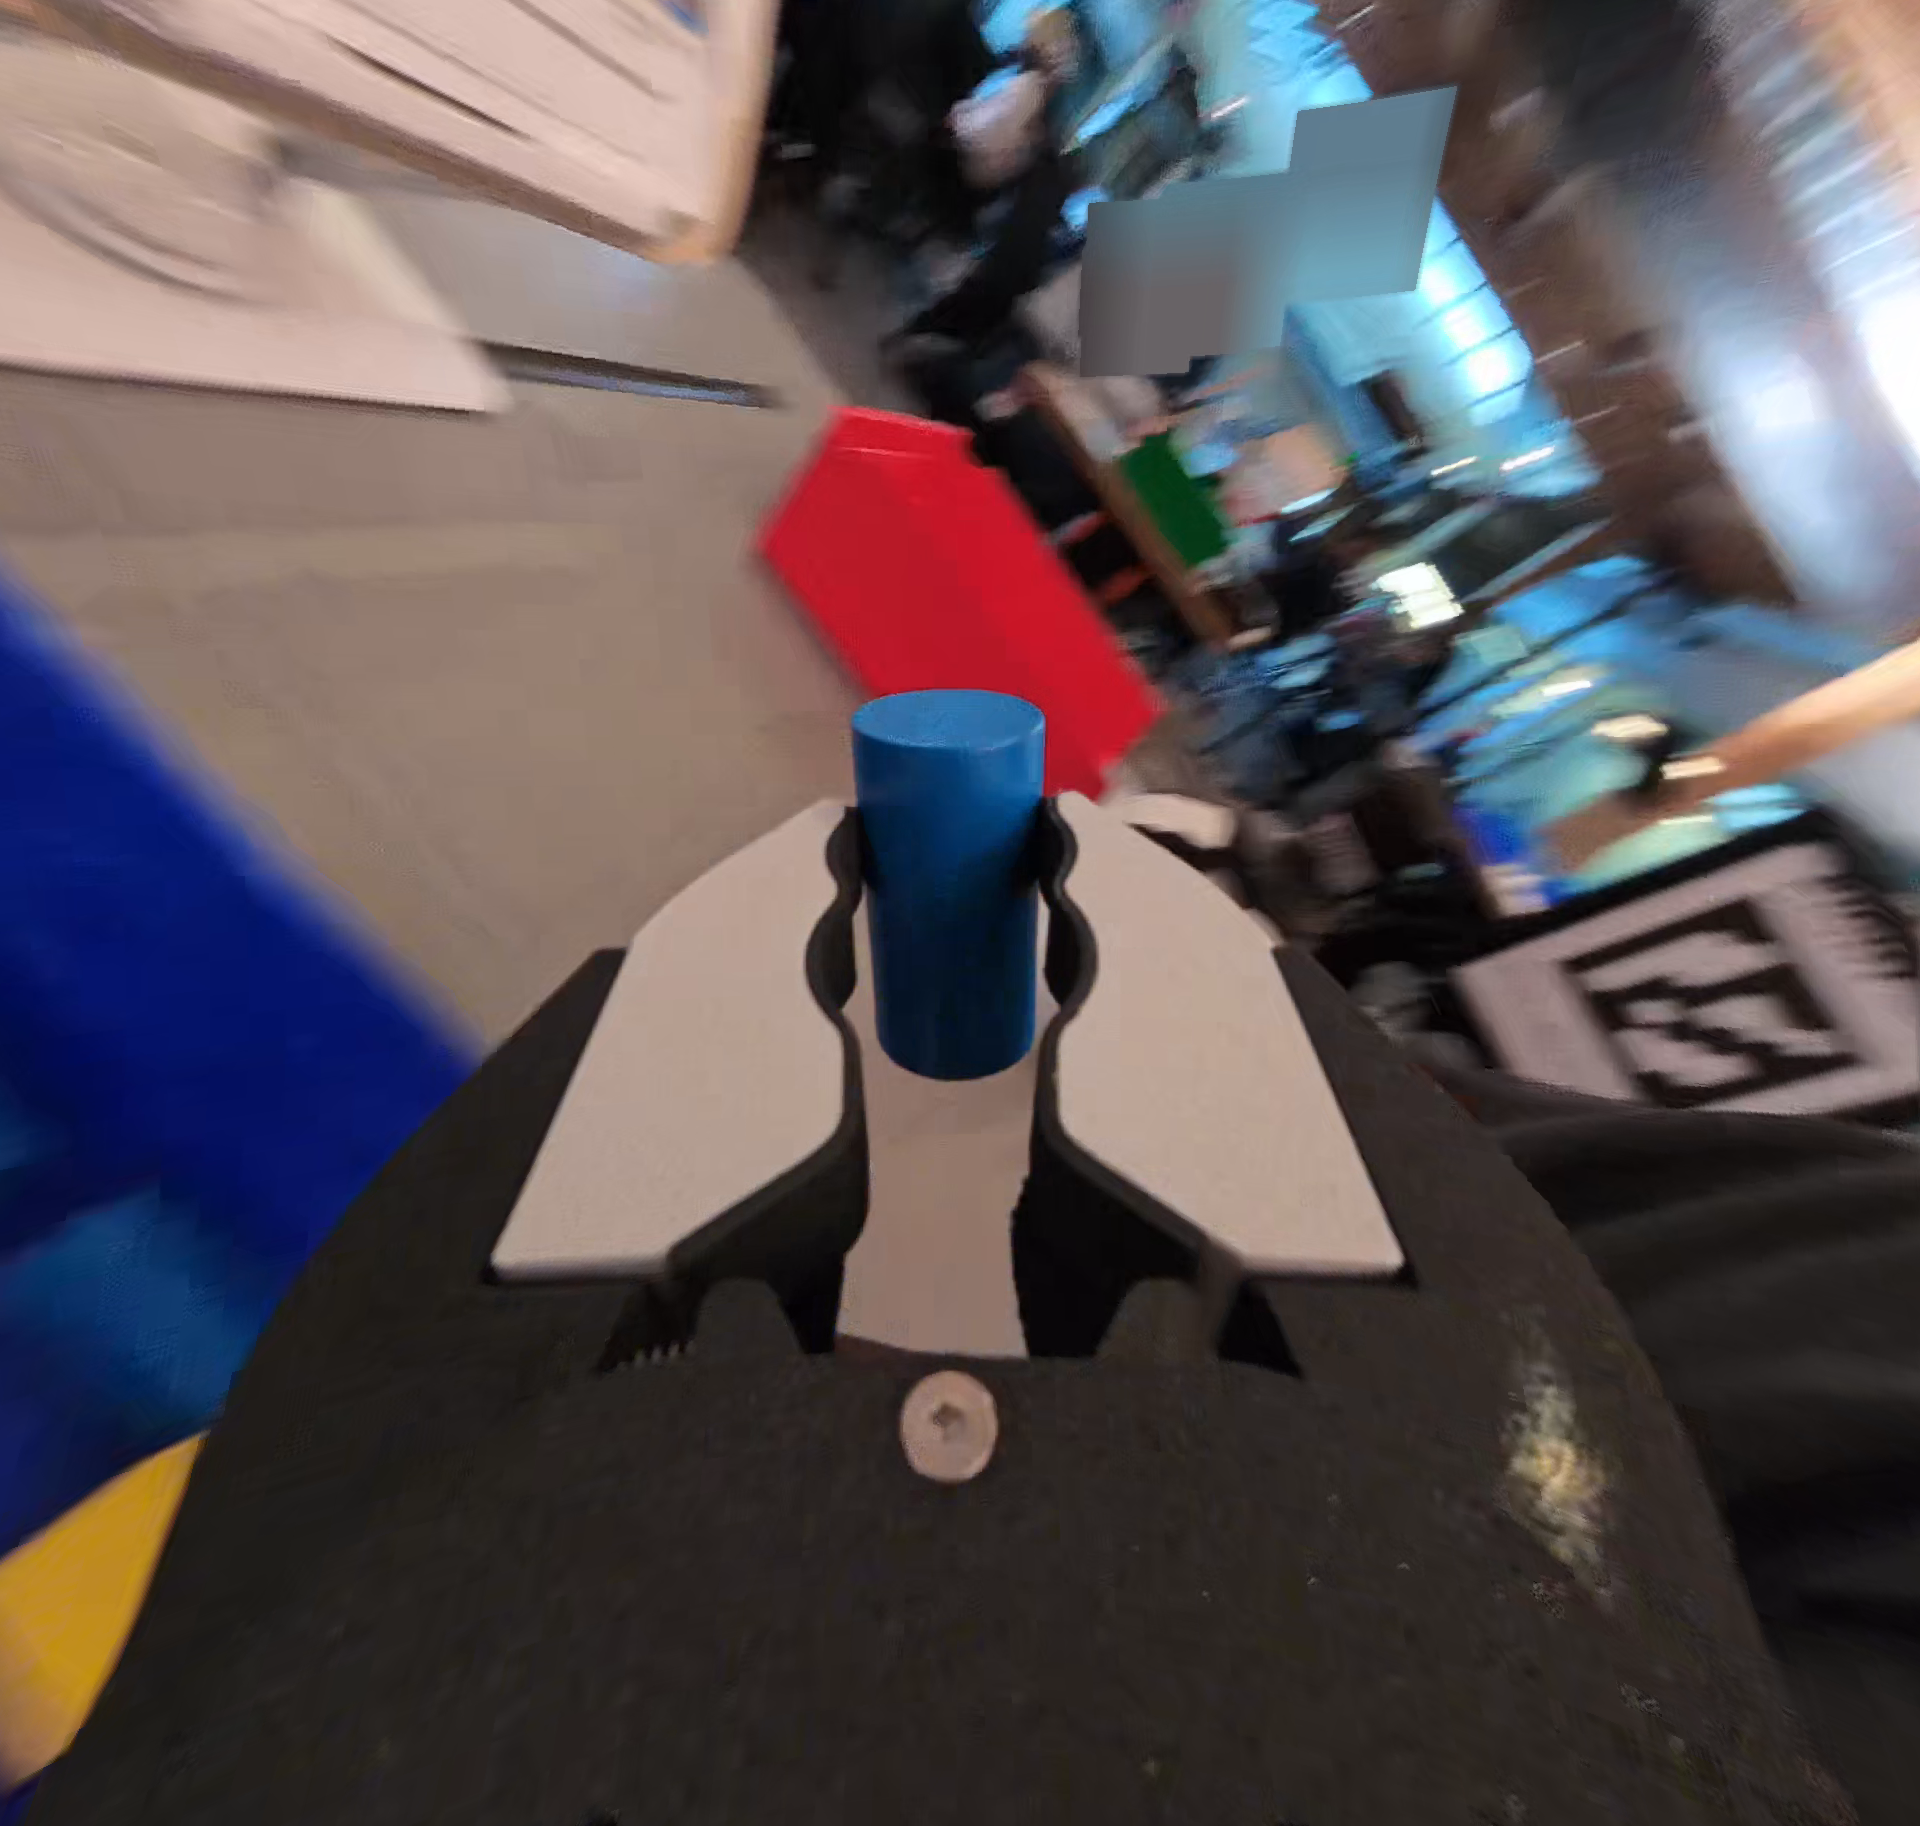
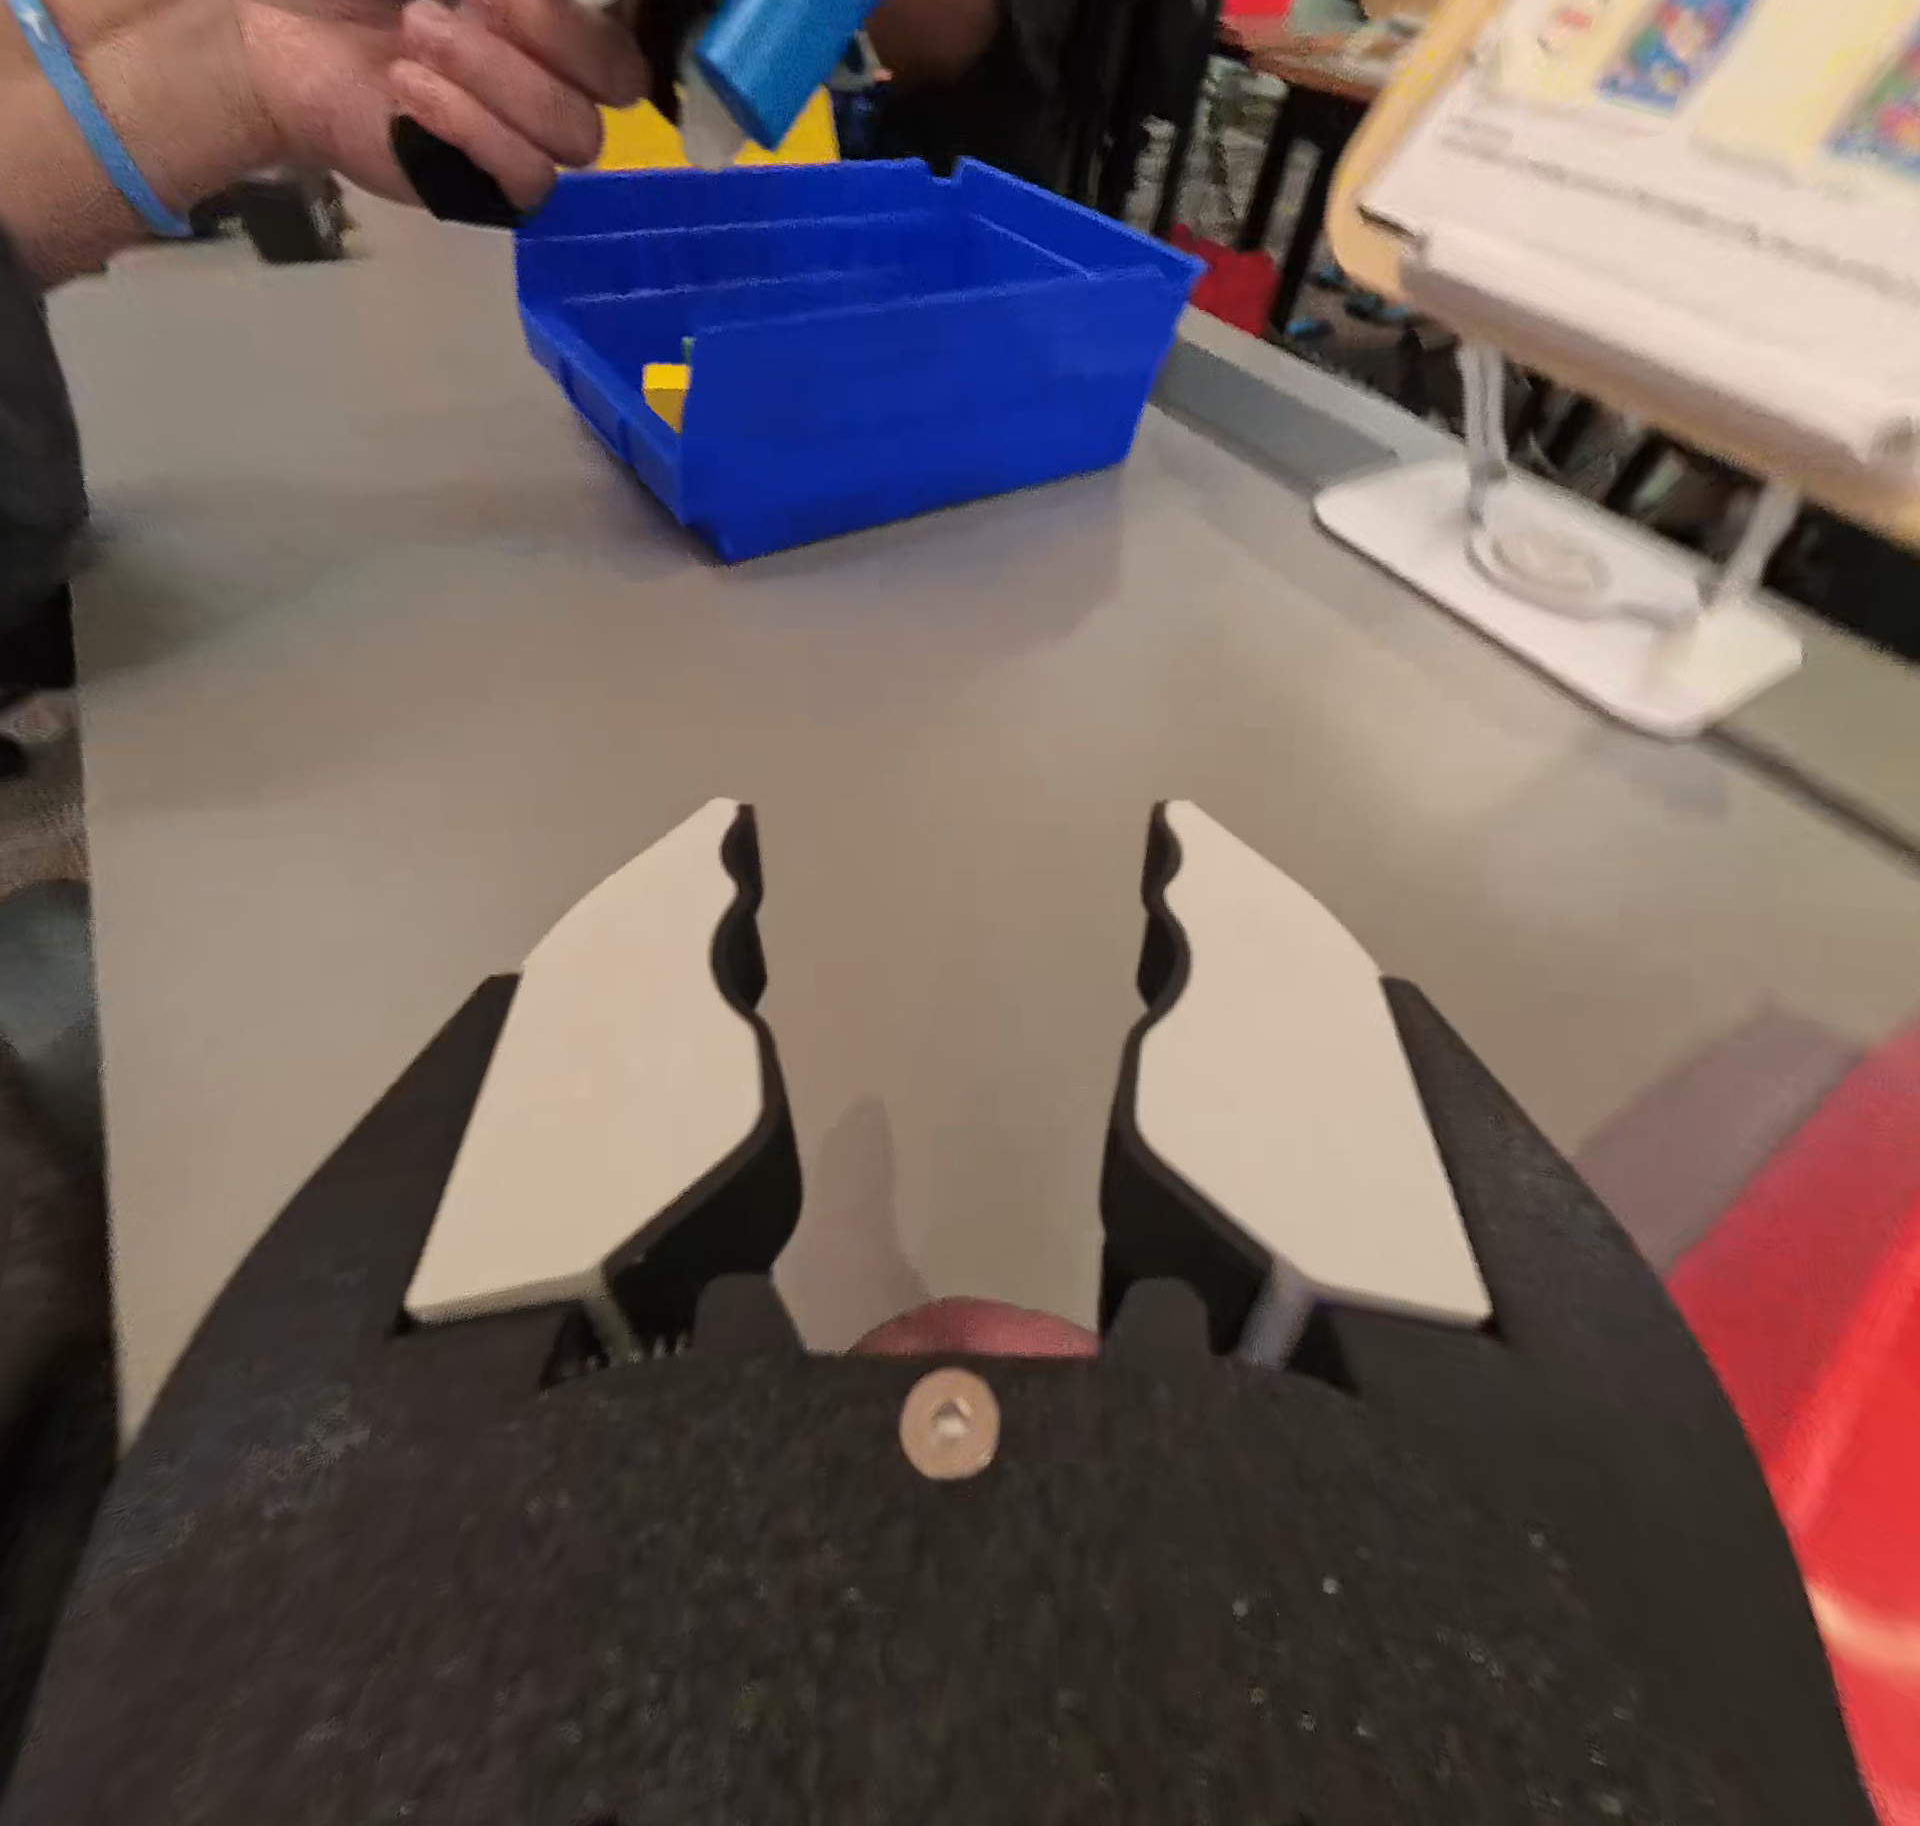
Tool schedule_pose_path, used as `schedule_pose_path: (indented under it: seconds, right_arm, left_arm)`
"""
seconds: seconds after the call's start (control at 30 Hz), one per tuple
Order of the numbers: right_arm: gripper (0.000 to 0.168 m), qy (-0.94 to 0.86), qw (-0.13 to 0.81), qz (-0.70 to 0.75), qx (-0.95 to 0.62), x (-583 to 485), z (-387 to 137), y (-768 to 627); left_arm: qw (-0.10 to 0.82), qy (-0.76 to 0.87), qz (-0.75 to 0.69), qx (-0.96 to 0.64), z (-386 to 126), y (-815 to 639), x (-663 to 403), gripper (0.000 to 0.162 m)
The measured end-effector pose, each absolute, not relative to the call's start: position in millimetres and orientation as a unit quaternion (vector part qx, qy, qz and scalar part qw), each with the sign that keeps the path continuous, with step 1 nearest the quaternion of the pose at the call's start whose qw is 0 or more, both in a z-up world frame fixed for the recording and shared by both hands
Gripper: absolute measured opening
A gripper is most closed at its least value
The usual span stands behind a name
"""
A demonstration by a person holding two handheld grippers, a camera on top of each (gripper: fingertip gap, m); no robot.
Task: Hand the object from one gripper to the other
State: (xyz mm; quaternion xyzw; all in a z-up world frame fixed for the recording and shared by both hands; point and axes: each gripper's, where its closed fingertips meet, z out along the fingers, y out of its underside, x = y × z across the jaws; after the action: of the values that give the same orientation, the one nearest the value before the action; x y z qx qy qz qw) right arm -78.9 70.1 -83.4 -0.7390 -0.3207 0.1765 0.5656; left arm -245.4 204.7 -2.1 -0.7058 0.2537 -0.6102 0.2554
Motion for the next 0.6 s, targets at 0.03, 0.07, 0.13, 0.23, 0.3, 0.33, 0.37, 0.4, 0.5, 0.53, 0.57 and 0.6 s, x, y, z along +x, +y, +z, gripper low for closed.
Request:
schedule_pose_path:
  seconds: [0.03, 0.07, 0.13, 0.23, 0.3, 0.33, 0.37, 0.4, 0.5, 0.53, 0.57, 0.6]
  right_arm:
    - [0.076, -0.35, 0.571, 0.166, -0.724, -90, -78, 77]
    - [0.083, -0.377, 0.578, 0.154, -0.707, -101, -72, 85]
    - [0.084, -0.425, 0.59, 0.144, -0.671, -123, -59, 95]
    - [0.083, -0.459, 0.6, 0.194, -0.626, -155, -39, 93]
    - [0.083, -0.475, 0.596, 0.204, -0.614, -165, -39, 91]
    - [0.083, -0.48, 0.594, 0.202, -0.613, -167, -41, 91]
    - [0.084, -0.481, 0.593, 0.198, -0.614, -166, -44, 91]
    - [0.084, -0.477, 0.596, 0.197, -0.615, -165, -46, 92]
    - [0.073, -0.461, 0.614, 0.212, -0.605, -161, -44, 90]
    - [0.069, -0.458, 0.619, 0.208, -0.603, -159, -43, 92]
    - [0.069, -0.461, 0.615, 0.211, -0.604, -158, -45, 92]
    - [0.069, -0.463, 0.606, 0.218, -0.61, -158, -48, 91]
  left_arm:
    - [0.23, 0.243, -0.64, -0.692, -1, 187, -228, 0.032]
    - [0.204, 0.238, -0.656, -0.686, -5, 170, -212, 0.032]
    - [0.153, 0.233, -0.684, -0.675, -12, 139, -184, 0.032]
    - [0.084, 0.219, -0.722, -0.651, -17, 106, -157, 0.032]
    - [0.06, 0.211, -0.729, -0.649, -23, 96, -148, 0.032]
    - [0.054, 0.206, -0.733, -0.646, -25, 94, -145, 0.032]
    - [0.049, 0.2, -0.736, -0.645, -26, 92, -143, 0.032]
    - [0.044, 0.196, -0.737, -0.645, -28, 91, -141, 0.032]
    - [0.029, 0.195, -0.738, -0.645, -34, 87, -136, 0.032]
    - [0.024, 0.19, -0.743, -0.642, -35, 86, -135, 0.032]
    - [0.018, 0.184, -0.748, -0.637, -35, 86, -134, 0.032]
    - [0.012, 0.181, -0.751, -0.635, -36, 85, -133, 0.032]
